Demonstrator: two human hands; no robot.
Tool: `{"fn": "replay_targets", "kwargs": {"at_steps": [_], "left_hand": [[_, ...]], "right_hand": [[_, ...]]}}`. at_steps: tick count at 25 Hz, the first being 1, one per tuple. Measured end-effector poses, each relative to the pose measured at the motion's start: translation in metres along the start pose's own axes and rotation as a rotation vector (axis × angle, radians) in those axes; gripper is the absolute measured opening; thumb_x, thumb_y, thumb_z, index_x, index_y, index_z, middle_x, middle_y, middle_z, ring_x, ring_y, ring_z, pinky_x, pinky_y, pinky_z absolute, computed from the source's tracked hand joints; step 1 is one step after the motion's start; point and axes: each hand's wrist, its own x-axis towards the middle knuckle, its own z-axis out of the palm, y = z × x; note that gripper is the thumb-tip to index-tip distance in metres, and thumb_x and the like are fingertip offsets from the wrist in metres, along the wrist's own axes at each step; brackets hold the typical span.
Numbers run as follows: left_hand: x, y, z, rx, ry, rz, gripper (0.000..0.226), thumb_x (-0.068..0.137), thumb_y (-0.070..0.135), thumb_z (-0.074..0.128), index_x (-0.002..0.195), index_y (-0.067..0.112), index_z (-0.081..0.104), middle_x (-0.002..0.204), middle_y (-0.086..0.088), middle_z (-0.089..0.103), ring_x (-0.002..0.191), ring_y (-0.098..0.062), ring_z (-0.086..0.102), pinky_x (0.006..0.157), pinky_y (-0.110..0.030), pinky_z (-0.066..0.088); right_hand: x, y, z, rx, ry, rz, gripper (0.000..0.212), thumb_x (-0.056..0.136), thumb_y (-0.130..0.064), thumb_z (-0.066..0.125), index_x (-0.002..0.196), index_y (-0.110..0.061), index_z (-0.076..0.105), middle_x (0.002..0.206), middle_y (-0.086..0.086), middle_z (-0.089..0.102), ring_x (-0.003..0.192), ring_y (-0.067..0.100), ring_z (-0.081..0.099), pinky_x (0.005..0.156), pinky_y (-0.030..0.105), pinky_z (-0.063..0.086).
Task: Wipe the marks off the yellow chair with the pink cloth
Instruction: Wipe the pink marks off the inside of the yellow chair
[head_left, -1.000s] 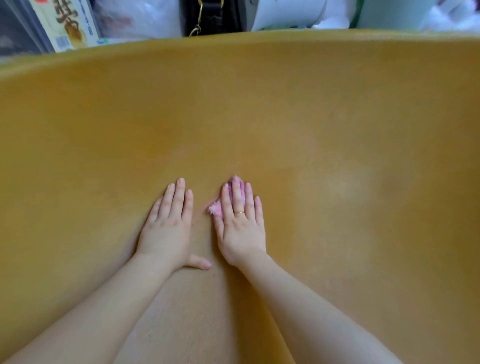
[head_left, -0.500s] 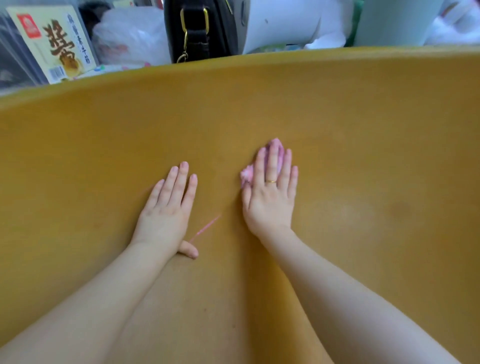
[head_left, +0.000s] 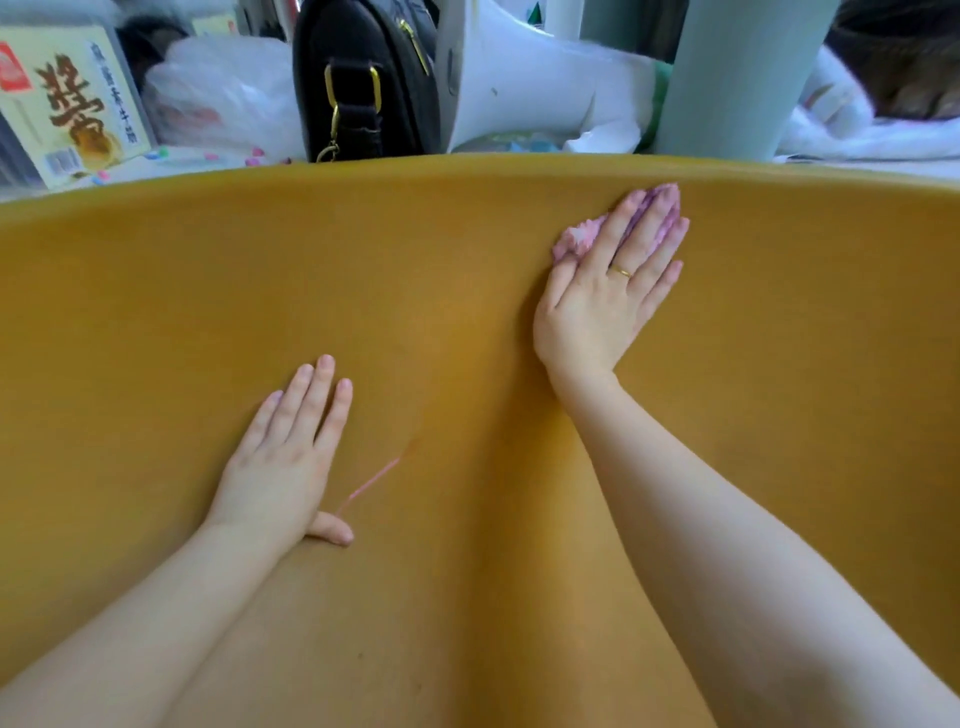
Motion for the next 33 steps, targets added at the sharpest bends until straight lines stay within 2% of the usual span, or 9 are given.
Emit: {"fn": "replay_targets", "kwargs": {"at_steps": [4,7,10,15,22,24,27,30,33], "left_hand": [[-0.003,0.009,-0.009,-0.061,-0.013,0.015,0.145,0.050,0.066,0.074,0.137,0.007,-0.025,0.144,-0.010,-0.036,0.143,-0.022,-0.018,0.115,-0.030,-0.009],[-0.010,0.002,-0.027,-0.103,0.045,0.019,0.127,0.060,0.061,0.074,0.149,0.007,0.002,0.157,-0.007,-0.010,0.146,-0.021,0.000,0.114,-0.026,-0.004],[-0.021,-0.036,-0.040,0.071,0.152,-0.158,0.129,0.033,0.059,0.086,0.136,-0.004,0.043,0.149,-0.020,0.033,0.135,-0.032,0.037,0.111,-0.035,0.014],[-0.058,-0.097,-0.057,0.152,0.148,-0.487,0.134,0.052,0.067,0.072,0.150,0.012,0.000,0.155,-0.018,-0.017,0.143,-0.031,-0.012,0.109,-0.040,-0.014],[-0.067,-0.115,-0.039,0.167,0.183,-0.403,0.138,0.019,0.051,0.089,0.137,-0.001,0.042,0.148,-0.023,0.032,0.135,-0.037,0.034,0.108,-0.041,0.013],[-0.069,-0.114,-0.048,0.148,0.080,-0.394,0.138,0.037,0.054,0.086,0.146,0.000,0.021,0.156,-0.020,0.011,0.143,-0.033,0.019,0.112,-0.037,0.004],[-0.071,-0.111,-0.054,0.113,0.077,-0.342,0.120,0.074,0.051,0.067,0.146,0.006,-0.018,0.152,-0.012,-0.029,0.144,-0.026,-0.017,0.115,-0.035,-0.010],[-0.073,-0.117,-0.062,0.072,0.195,-0.290,0.102,0.078,0.033,0.071,0.149,0.005,0.005,0.158,-0.013,-0.006,0.146,-0.026,0.003,0.117,-0.035,0.006],[-0.082,-0.129,-0.081,-0.048,0.187,-0.280,0.074,0.094,0.029,0.045,0.150,0.022,-0.004,0.158,-0.002,-0.013,0.146,-0.020,-0.009,0.117,-0.034,-0.004]], "right_hand": [[-0.070,-0.069,0.018,0.093,-0.148,-0.455,0.063,0.082,-0.031,0.039,0.141,-0.009,0.032,0.149,0.011,0.031,0.138,0.032,0.022,0.111,0.045,0.010],[-0.082,-0.078,0.016,0.102,-0.253,-0.757,0.059,0.087,-0.033,0.042,0.142,-0.015,0.032,0.150,0.005,0.031,0.138,0.026,0.023,0.111,0.042,0.010],[-0.049,-0.053,0.015,0.027,-0.130,-0.607,0.057,0.089,-0.034,0.042,0.142,-0.016,0.032,0.149,0.007,0.033,0.137,0.031,0.027,0.110,0.044,0.010],[-0.054,-0.099,0.018,0.161,-0.162,-0.118,0.062,0.093,-0.036,0.032,0.146,-0.008,0.017,0.153,0.018,0.015,0.140,0.040,0.010,0.112,0.049,0.005],[-0.179,-0.201,0.010,0.415,-0.386,-0.708,0.064,0.088,-0.041,0.032,0.143,-0.011,0.019,0.152,0.013,0.023,0.139,0.031,0.012,0.110,0.042,0.005],[-0.148,-0.183,0.019,0.356,-0.282,-0.898,0.060,0.089,-0.041,0.035,0.141,-0.014,0.024,0.150,0.011,0.030,0.138,0.030,0.021,0.110,0.039,0.009],[-0.100,-0.176,0.027,0.266,-0.184,-0.684,0.059,0.092,-0.037,0.035,0.145,-0.013,0.023,0.152,0.012,0.025,0.139,0.032,0.017,0.112,0.036,-0.001],[-0.121,-0.216,0.016,0.358,-0.222,-0.343,0.061,0.093,-0.036,0.032,0.145,-0.006,0.019,0.152,0.019,0.017,0.140,0.037,0.012,0.114,0.040,0.001],[-0.173,-0.257,-0.009,0.562,-0.352,-0.383,0.063,0.093,-0.035,0.030,0.145,-0.004,0.013,0.153,0.021,0.010,0.140,0.037,0.007,0.112,0.043,0.004]]}}
